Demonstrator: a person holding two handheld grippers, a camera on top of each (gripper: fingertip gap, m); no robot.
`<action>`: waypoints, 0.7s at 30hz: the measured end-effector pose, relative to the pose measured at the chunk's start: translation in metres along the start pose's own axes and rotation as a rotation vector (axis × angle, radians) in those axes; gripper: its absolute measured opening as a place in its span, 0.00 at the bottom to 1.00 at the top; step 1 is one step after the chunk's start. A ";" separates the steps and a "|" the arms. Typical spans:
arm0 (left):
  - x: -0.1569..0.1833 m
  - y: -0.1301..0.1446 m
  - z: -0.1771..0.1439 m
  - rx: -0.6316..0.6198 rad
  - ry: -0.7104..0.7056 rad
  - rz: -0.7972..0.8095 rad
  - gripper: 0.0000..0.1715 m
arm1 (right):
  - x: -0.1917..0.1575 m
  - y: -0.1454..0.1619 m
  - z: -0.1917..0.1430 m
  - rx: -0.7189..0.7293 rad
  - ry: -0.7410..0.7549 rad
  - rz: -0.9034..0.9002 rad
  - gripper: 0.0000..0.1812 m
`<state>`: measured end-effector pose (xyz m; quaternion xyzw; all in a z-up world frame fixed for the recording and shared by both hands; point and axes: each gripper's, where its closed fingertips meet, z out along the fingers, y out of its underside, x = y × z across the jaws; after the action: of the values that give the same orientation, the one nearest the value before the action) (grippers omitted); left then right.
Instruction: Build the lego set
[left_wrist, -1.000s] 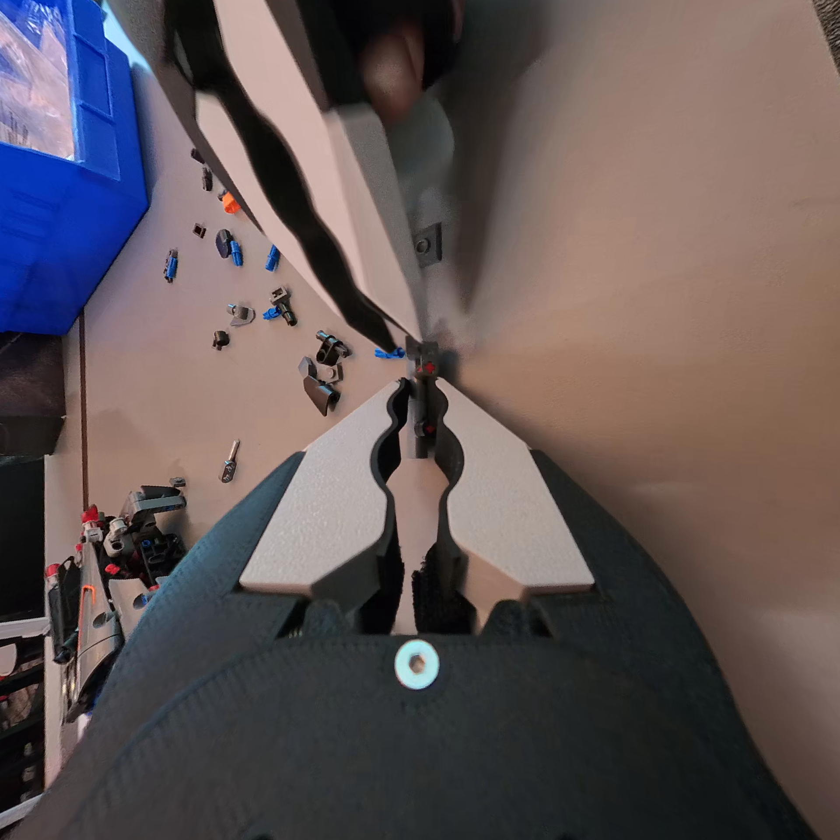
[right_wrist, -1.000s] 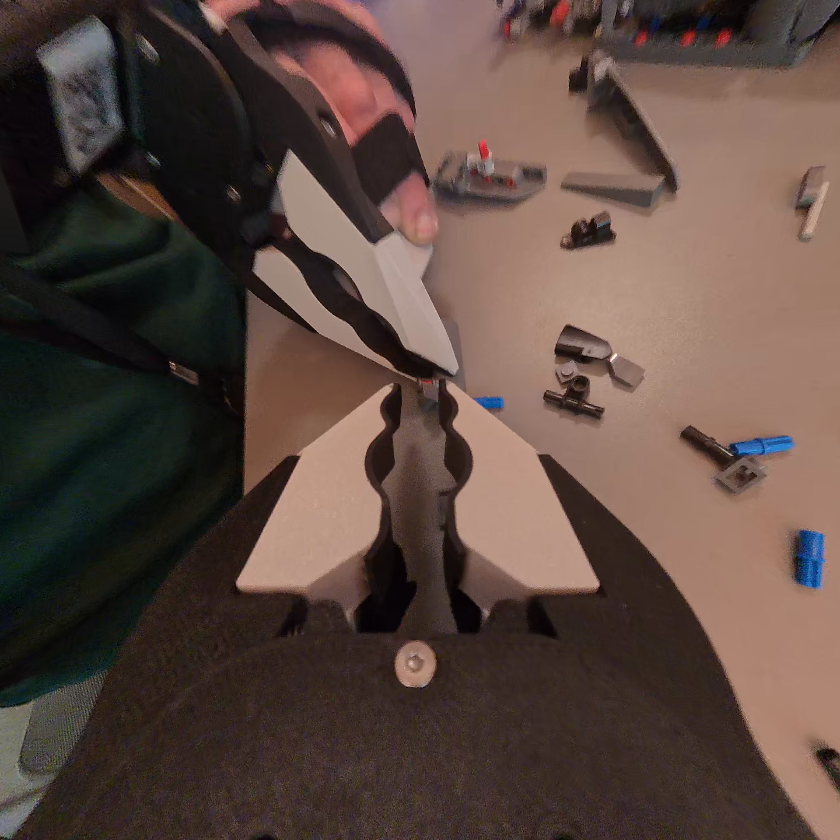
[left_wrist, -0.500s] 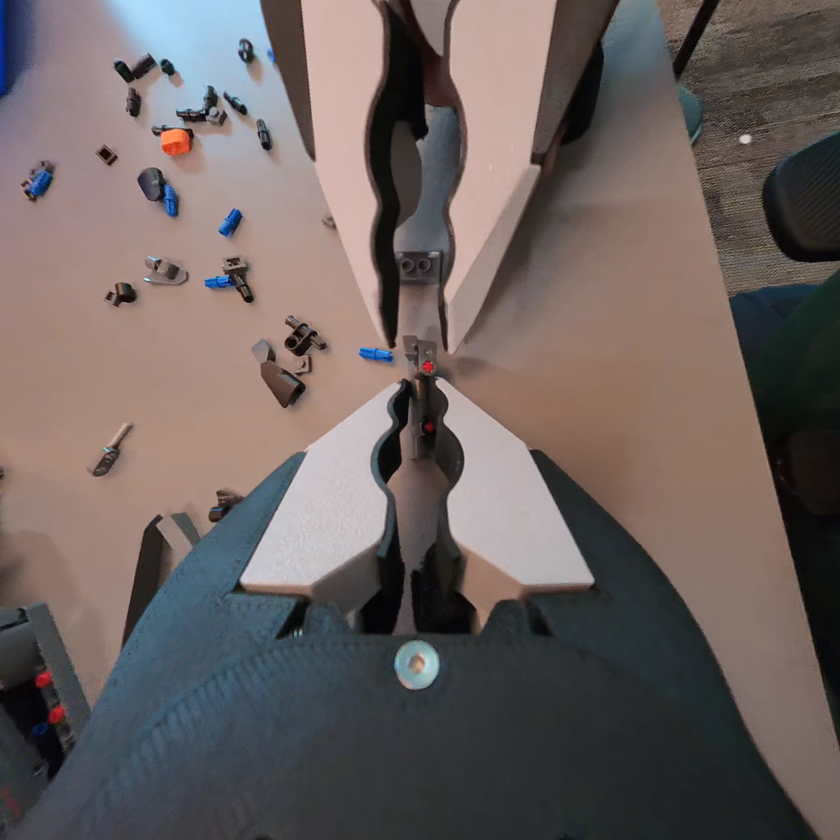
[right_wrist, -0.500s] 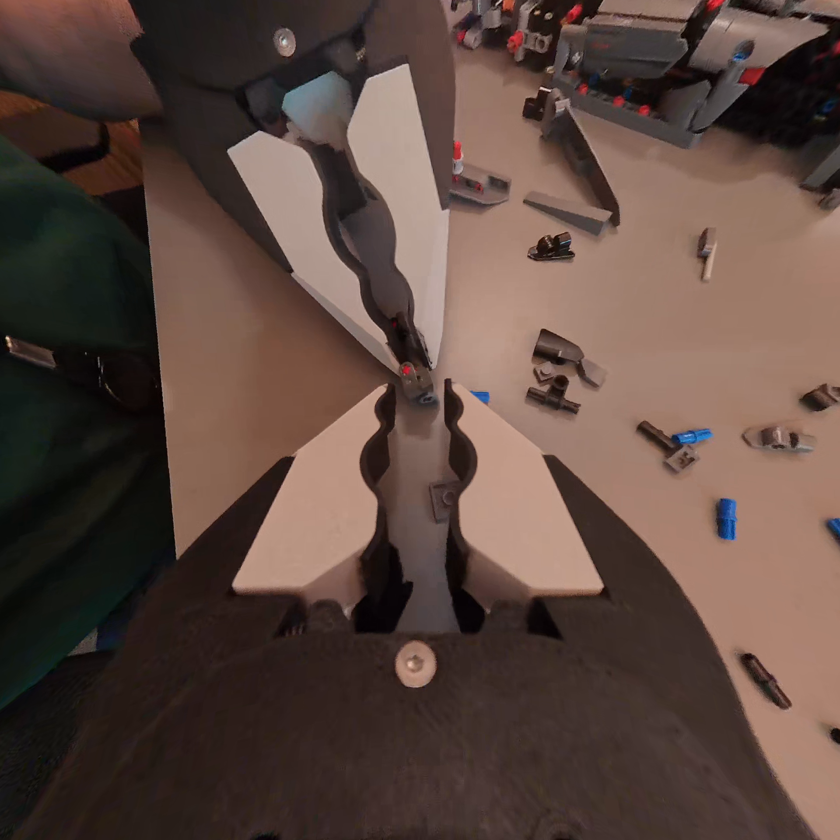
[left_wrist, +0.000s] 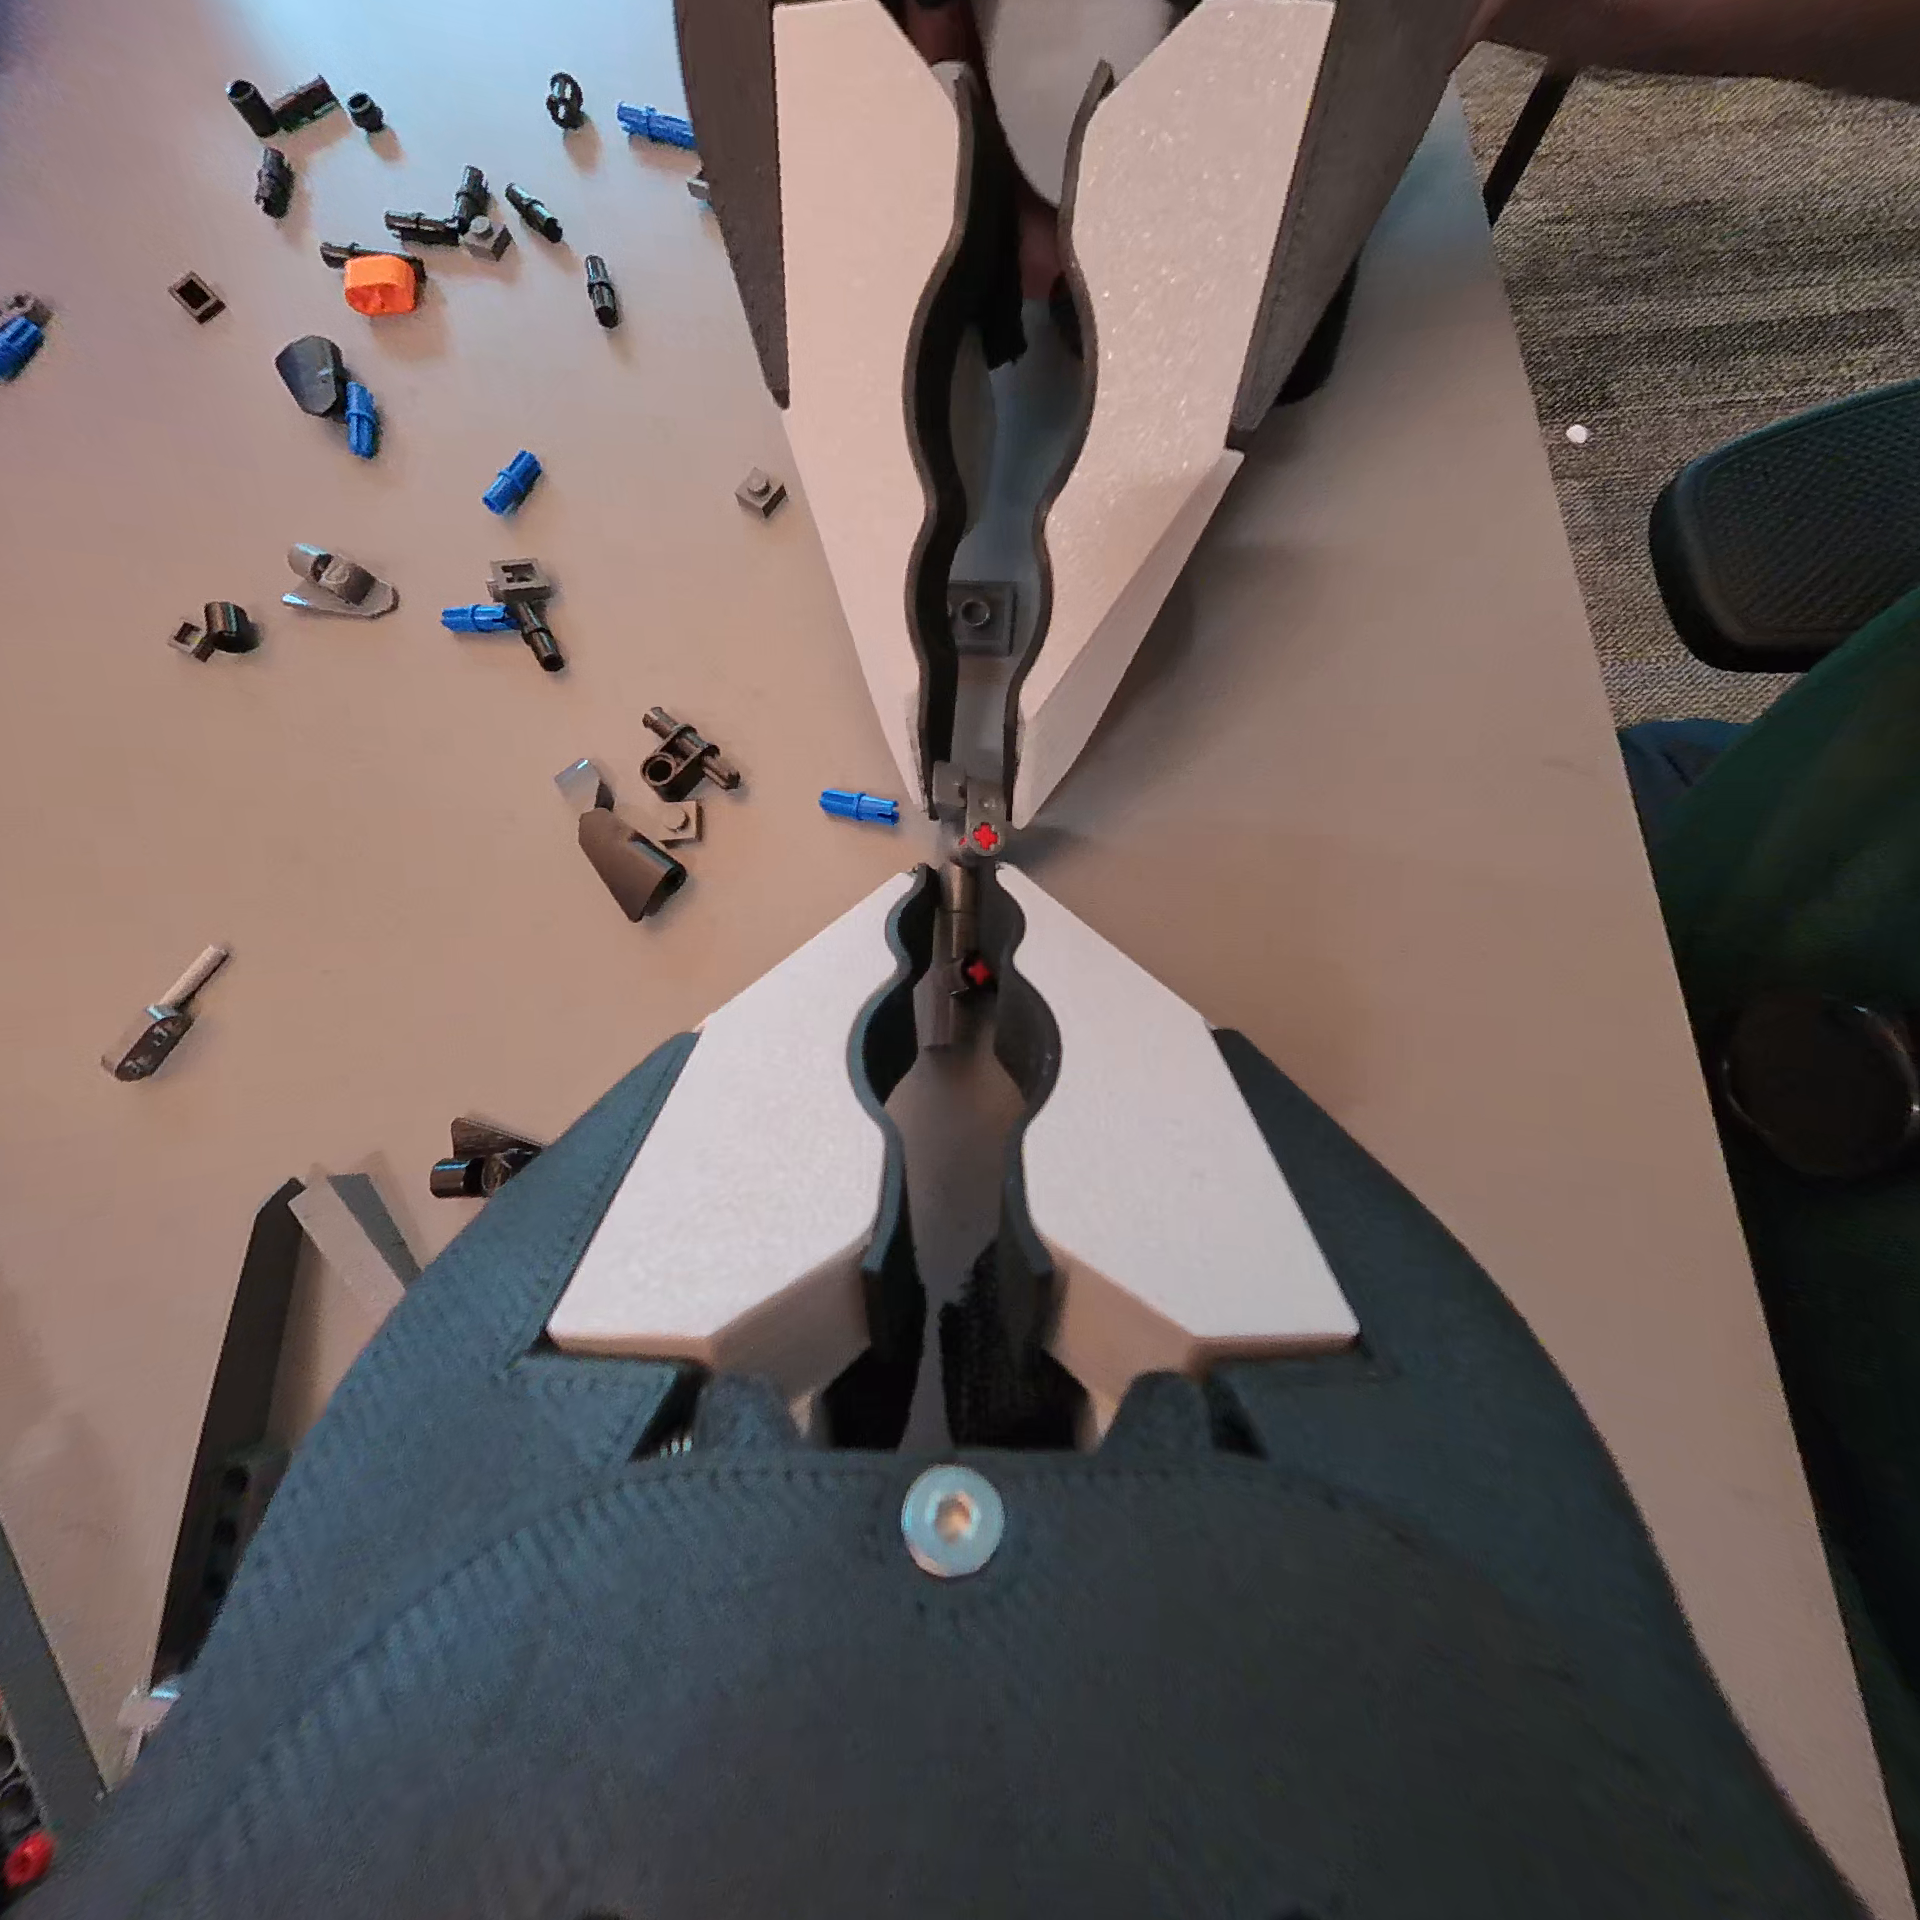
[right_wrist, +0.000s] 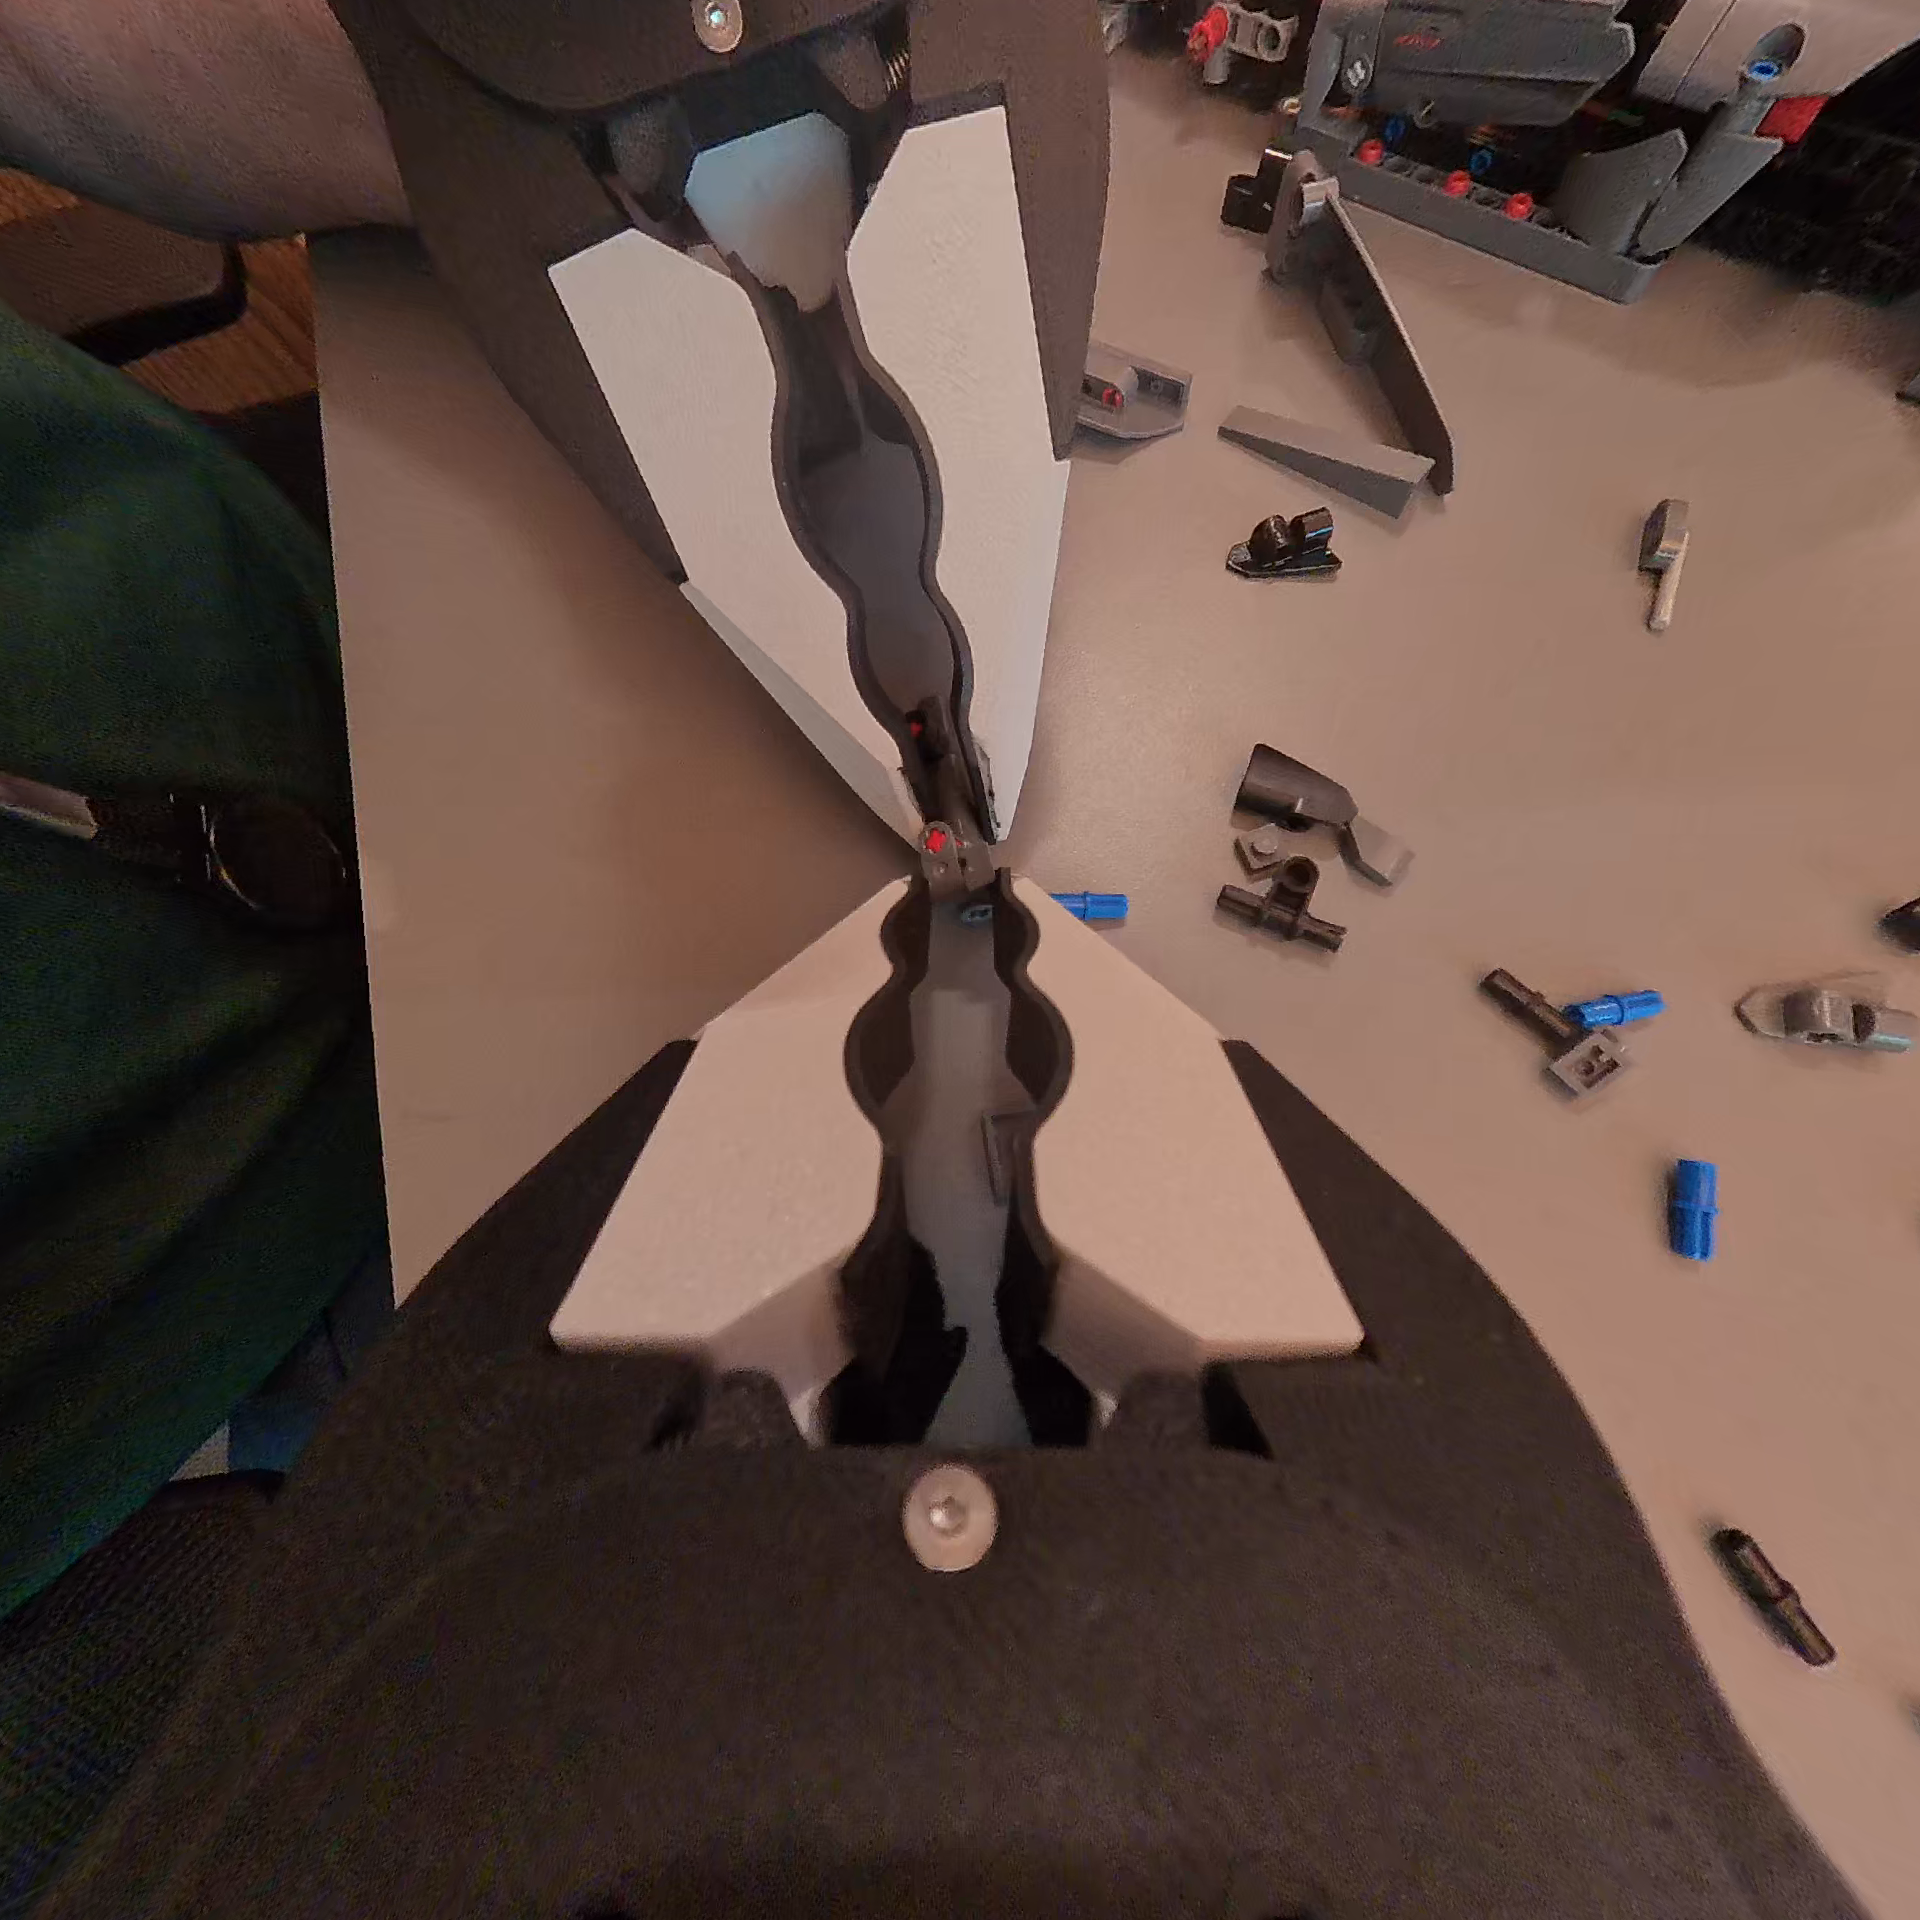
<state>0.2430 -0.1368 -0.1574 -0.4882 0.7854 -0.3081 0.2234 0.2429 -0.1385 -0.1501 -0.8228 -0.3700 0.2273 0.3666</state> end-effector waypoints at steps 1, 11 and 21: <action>0.000 0.000 0.000 0.002 0.002 -0.002 0.04 | 0.000 0.000 0.000 -0.003 0.000 0.002 0.05; -0.001 -0.003 -0.004 0.037 0.001 0.005 0.03 | 0.005 -0.013 -0.009 0.068 0.002 0.046 0.12; -0.003 -0.064 -0.064 0.509 0.197 -0.207 0.03 | -0.002 -0.066 -0.030 0.279 -0.022 0.038 0.08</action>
<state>0.2431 -0.1380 -0.0672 -0.4618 0.6467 -0.5624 0.2285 0.2317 -0.1226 -0.0804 -0.7681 -0.3232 0.2927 0.4689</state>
